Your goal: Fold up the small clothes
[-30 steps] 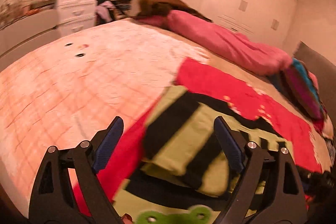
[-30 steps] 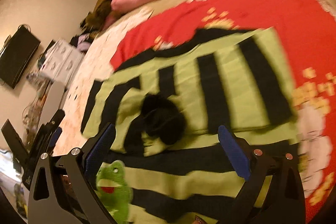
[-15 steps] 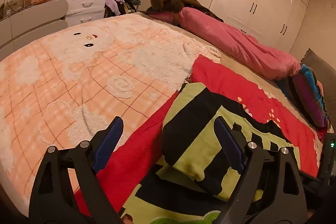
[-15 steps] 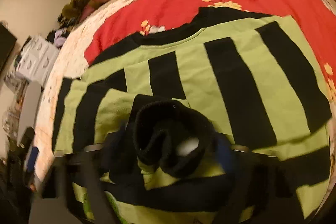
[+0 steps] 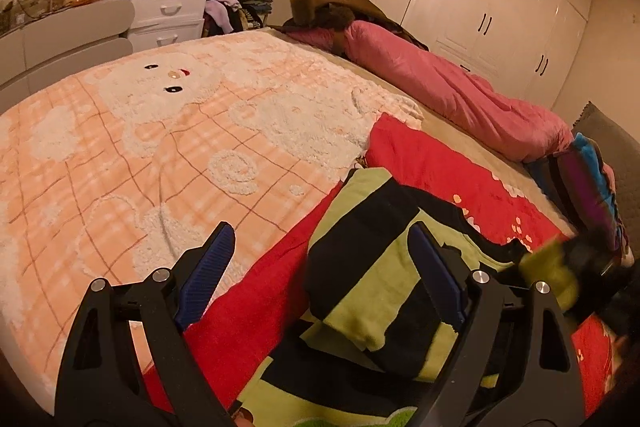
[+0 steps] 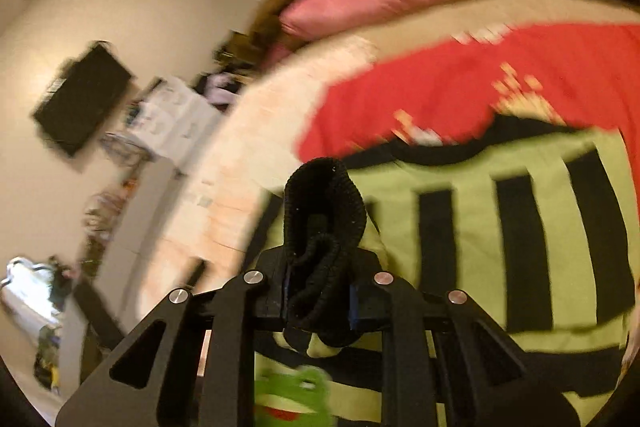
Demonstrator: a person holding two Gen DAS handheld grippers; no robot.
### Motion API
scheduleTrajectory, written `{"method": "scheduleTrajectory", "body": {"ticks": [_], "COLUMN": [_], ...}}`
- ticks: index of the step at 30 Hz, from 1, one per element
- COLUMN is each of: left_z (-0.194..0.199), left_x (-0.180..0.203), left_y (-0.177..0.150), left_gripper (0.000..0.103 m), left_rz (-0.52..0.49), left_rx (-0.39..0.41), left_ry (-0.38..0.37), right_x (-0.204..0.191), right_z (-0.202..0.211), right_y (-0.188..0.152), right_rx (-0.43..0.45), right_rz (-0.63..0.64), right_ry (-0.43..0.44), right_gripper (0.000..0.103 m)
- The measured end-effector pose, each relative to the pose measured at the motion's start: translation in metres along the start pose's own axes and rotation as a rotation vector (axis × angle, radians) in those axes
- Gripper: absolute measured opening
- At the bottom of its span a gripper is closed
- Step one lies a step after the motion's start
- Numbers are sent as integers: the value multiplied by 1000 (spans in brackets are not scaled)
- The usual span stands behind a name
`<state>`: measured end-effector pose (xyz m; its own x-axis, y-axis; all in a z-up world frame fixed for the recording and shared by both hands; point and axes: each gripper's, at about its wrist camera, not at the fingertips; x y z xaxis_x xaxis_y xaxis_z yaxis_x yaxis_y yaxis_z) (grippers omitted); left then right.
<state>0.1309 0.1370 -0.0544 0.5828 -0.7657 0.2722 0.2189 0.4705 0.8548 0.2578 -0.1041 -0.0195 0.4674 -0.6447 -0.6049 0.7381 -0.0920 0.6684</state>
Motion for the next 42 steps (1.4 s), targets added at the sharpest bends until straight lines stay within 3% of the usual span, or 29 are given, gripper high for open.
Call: {"method": "scheduleTrajectory", "body": {"ticks": [3,6,13,23,27,30,34,38,42], "left_z": [3,6,4,-13,-22,-33,-41,-50,-43], "left_x": [2,6,18,49,57,60,69,75,77], "left_y": [1,1,-2,-24,-31,-36,-42,-53,-49], "left_gripper": [81,81,81,81,81,81,81,81,81], "left_rz": [-9,-24,-76,-222,-219,-197,-230,-258,-256], "left_rx": [15,32,21,-62,-96,-120,-132,-204,-170], "left_ry": [-6,-22,-55,-96,-173,-222,-257,-263,-277], "right_x": [-25,-38,-10,91,123,139,162,184,188], "right_z": [10,23,48,38,34,31,33,53,71], "right_y": [30,55,87,62,52,46,36,28,18], "right_rx": [28,80,152,108,99,81,70,94,101], "right_rz": [49,112,115,2,-21,-22,-74,-160,-161], "right_ry": [104,144,100,-80,-126,-173,-235,-244,-251], "right_gripper": [19,19,19,19,21,26,51,58,58]}}
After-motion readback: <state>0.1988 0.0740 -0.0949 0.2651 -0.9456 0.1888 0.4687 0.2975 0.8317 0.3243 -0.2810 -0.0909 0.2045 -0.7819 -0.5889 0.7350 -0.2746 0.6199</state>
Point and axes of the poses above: each gripper's, at about its wrist camera, not at the fingertips, and z roughly against the way its jaws point, x to its right, y to its top, and after that the axes turned 10 degrees about x, right-handed
